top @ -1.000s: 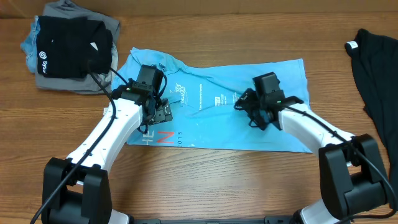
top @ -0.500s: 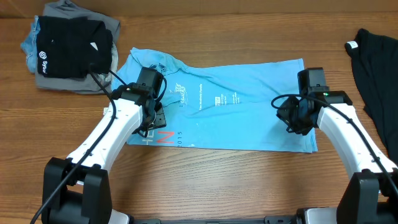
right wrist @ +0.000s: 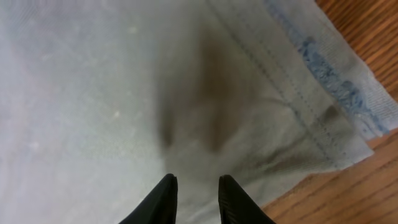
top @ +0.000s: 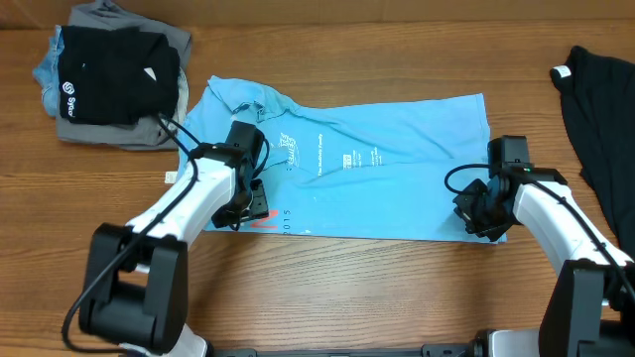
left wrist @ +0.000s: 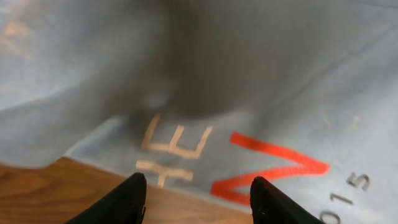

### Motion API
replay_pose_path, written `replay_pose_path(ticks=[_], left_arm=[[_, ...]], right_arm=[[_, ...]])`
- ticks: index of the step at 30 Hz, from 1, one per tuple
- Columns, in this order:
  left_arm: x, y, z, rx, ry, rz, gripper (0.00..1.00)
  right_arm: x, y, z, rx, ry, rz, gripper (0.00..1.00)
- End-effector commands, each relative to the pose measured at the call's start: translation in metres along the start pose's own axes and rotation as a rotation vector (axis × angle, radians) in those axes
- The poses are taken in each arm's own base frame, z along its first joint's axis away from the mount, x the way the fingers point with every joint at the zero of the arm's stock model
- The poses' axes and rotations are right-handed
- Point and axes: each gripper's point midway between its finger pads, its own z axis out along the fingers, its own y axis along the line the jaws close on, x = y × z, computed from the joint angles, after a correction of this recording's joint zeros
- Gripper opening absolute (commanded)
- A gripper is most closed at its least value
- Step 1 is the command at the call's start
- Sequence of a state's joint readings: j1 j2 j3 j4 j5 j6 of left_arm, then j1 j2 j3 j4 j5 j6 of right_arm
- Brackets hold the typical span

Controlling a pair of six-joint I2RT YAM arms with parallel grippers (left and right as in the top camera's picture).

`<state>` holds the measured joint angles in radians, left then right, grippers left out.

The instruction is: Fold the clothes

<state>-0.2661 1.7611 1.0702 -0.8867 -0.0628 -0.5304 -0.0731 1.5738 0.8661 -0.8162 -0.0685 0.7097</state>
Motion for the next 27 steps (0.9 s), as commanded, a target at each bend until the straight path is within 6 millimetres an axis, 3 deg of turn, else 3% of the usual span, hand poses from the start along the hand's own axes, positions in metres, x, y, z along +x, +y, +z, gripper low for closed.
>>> replay_pose_path(ticks=[1, 9, 13, 17, 18, 27], left_arm=[[0.009, 0.003, 0.022, -0.027, 0.068, -0.04, 0.55], [0.026, 0.016, 0.05, -0.084, 0.199, -0.077, 0.36], [0.035, 0.027, 0.049, -0.113, 0.248, -0.107, 0.25], [0.046, 0.041, 0.044, -0.153, 0.304, -0.197, 0.15], [0.048, 0.044, 0.043, -0.161, 0.317, -0.21, 0.05], [0.066, 0.048, 0.022, -0.198, 0.346, -0.242, 0.04]], right_arm=[[0.006, 0.001, 0.007, -0.032, 0.027, 0.03, 0.23], [0.023, -0.014, 0.021, 0.001, 0.076, 0.14, 0.15], [0.028, -0.017, 0.022, 0.011, 0.097, 0.184, 0.04], [0.029, -0.02, 0.021, 0.028, 0.096, 0.216, 0.04], [0.028, -0.022, 0.021, 0.04, 0.089, 0.229, 0.04], [0.028, -0.057, 0.015, 0.174, 0.071, 0.371, 0.04]])
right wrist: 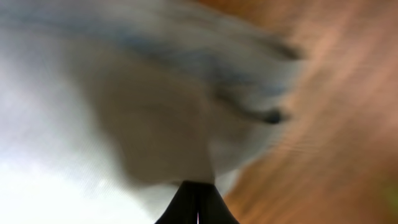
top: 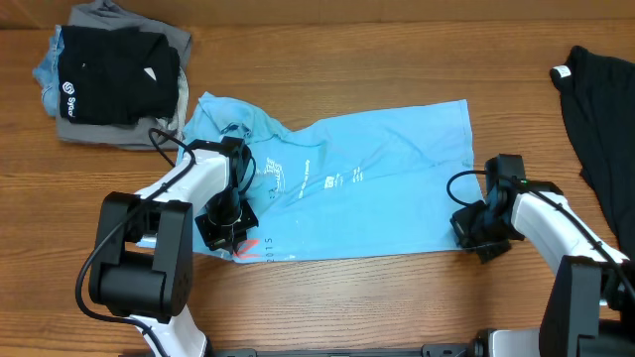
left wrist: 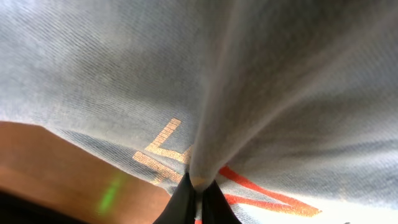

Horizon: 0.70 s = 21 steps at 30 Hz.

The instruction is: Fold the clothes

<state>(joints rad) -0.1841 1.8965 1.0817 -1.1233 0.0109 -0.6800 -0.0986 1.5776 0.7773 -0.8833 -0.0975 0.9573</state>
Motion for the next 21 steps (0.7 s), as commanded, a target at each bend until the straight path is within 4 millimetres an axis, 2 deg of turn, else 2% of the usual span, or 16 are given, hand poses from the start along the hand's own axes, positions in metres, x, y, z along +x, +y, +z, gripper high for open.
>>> replay_pose_path(ticks=[1, 3, 5, 8, 11, 12, 14, 18, 19, 20, 21], left_arm=[[0.007, 0.01, 0.001, -0.051, -0.02, -0.039, 0.05], [0.008, 0.008, -0.008, -0.028, -0.049, -0.036, 0.09], [0.008, 0.008, -0.016, -0.005, -0.075, -0.035, 0.22], [0.009, 0.009, -0.028, 0.024, -0.109, -0.031, 0.33], [0.009, 0.008, -0.036, 0.048, -0.136, -0.024, 0.56], [0.009, 0.008, -0.038, 0.054, -0.143, -0.024, 0.58], [0.009, 0.009, -0.042, 0.061, -0.158, -0.024, 0.62], [0.005, 0.013, -0.047, 0.048, -0.199, -0.028, 0.68], [0.003, 0.015, -0.048, 0.039, -0.211, -0.03, 0.77], [0.001, 0.017, -0.048, 0.029, -0.223, -0.032, 0.92], [-0.001, 0.018, -0.049, 0.022, -0.232, -0.033, 1.0]], right_arm=[[-0.014, -0.021, -0.001, 0.063, -0.054, 0.106, 0.04], [-0.018, -0.026, -0.005, 0.06, -0.054, 0.134, 0.04], [-0.021, -0.033, -0.009, 0.06, -0.051, 0.17, 0.04], [-0.025, -0.041, -0.018, 0.049, -0.053, 0.209, 0.04], [-0.027, -0.039, -0.031, 0.003, -0.084, 0.196, 0.04], [-0.028, -0.038, -0.037, -0.017, -0.099, 0.193, 0.04], [-0.028, -0.03, -0.05, -0.081, -0.136, 0.138, 0.04], [-0.026, 0.003, -0.079, -0.272, -0.212, -0.13, 0.04], [-0.022, 0.012, -0.084, -0.315, -0.216, -0.177, 0.04], [-0.02, 0.016, -0.086, -0.336, -0.215, -0.192, 0.04], [-0.018, 0.021, -0.087, -0.352, -0.212, -0.205, 0.04]])
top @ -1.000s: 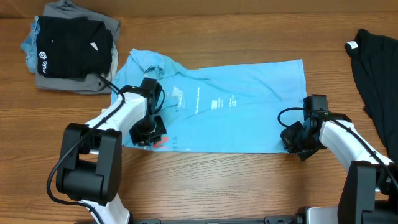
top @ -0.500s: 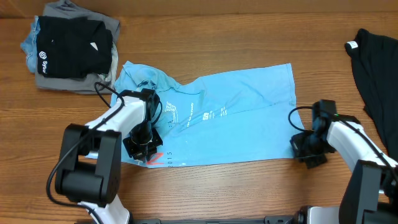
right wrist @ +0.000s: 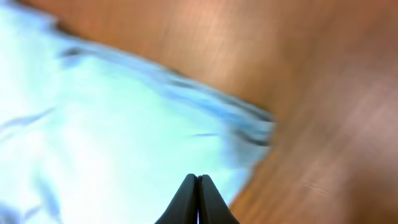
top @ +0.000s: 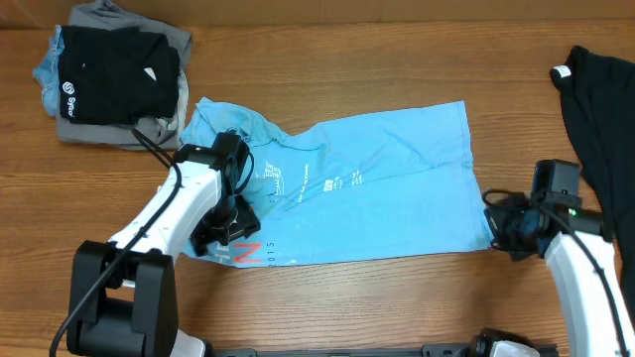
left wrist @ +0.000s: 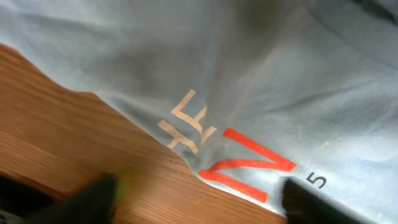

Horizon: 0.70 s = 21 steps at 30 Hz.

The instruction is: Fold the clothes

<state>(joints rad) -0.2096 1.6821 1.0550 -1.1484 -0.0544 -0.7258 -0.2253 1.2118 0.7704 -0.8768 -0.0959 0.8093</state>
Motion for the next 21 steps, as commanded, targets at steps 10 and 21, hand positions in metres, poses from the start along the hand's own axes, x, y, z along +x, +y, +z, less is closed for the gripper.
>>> replay_pose_path(ticks=[10, 21], left_arm=[[-0.019, 0.01, -0.005, -0.01, -0.083, -0.042, 1.0], [-0.022, 0.012, -0.006, -0.022, -0.098, -0.044, 1.0]], right_arm=[[0.034, 0.005, 0.049, 0.058, 0.199, -0.15, 0.04], [0.037, -0.035, 0.076, 0.272, 0.247, 0.022, 0.04]])
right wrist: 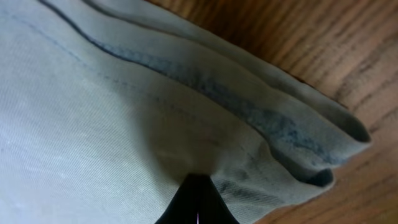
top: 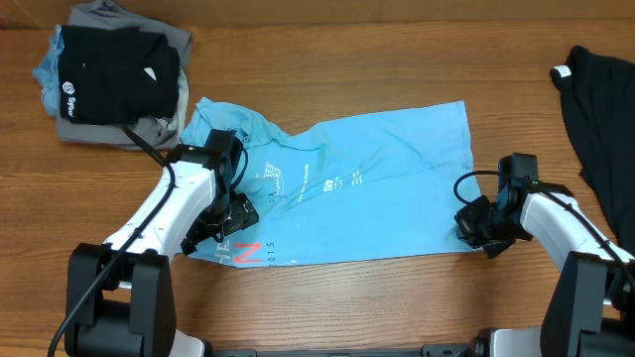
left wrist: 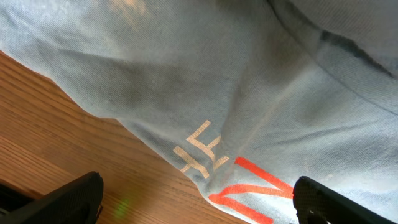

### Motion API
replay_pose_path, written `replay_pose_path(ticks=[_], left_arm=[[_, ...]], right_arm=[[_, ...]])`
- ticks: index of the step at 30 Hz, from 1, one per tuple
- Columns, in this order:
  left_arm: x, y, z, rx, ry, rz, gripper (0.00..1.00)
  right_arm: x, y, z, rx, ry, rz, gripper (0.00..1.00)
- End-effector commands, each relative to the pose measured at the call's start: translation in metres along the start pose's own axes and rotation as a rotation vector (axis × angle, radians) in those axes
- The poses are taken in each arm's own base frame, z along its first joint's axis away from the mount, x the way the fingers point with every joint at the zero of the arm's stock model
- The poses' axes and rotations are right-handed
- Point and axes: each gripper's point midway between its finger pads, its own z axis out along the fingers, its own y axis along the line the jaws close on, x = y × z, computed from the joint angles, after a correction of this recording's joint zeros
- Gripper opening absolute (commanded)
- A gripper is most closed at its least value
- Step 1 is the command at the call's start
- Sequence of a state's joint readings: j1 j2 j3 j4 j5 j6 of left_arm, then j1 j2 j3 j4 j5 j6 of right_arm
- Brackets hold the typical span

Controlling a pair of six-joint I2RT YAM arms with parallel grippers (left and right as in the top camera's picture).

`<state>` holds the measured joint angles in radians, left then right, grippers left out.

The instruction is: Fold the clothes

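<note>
A light blue T-shirt (top: 377,198) lies spread across the middle of the wooden table, its neck at the left. My left gripper (top: 226,220) hovers over the shirt's near left corner, by the orange "N" print (left wrist: 255,190). Its fingers (left wrist: 68,199) stand wide apart, open, with nothing between them. My right gripper (top: 474,228) is at the near right corner. In the right wrist view its jaws (right wrist: 198,182) are shut on a pinch of cloth next to the layered hem (right wrist: 292,134).
A stack of folded clothes (top: 114,74), black on top of grey and blue, sits at the back left. A loose black garment (top: 600,109) lies at the right edge. Bare wooden table (top: 397,307) runs along the front.
My right gripper was further right, shut at the shirt's corner. It now sits further left, pinching cloth by the hem, and that corner lies further left too. The left gripper stays open, barely shifted.
Both grippers stood open over the shirt's near edge, one at each end. Then both were shut on cloth and the shirt lay further left and back. After that the left was open again and the right further right. Now the right pinches the hem corner.
</note>
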<state>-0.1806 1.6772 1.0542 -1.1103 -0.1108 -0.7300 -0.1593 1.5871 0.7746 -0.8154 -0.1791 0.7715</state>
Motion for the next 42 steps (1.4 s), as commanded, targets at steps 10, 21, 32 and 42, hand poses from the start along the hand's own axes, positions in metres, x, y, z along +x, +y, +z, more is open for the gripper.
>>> replay_pose_path(ticks=[10, 21, 32, 42], left_arm=[[-0.005, 0.005, -0.005, -0.008, -0.034, -0.008, 1.0], [-0.009, -0.008, -0.005, 0.057, -0.042, -0.011, 1.0], [-0.01, -0.049, -0.011, 0.229, -0.052, 0.088, 1.0], [-0.016, -0.068, -0.011, 0.292, -0.072, 0.099, 0.58]], right_arm=[[-0.014, -0.062, -0.003, 0.199, -0.033, 0.291, 0.04], [-0.029, -0.097, -0.023, 0.214, -0.062, 0.436, 0.04], [-0.035, -0.051, -0.095, -0.062, -0.206, 0.185, 0.04], [0.0, -0.006, -0.123, -0.288, -0.189, -0.031, 0.04]])
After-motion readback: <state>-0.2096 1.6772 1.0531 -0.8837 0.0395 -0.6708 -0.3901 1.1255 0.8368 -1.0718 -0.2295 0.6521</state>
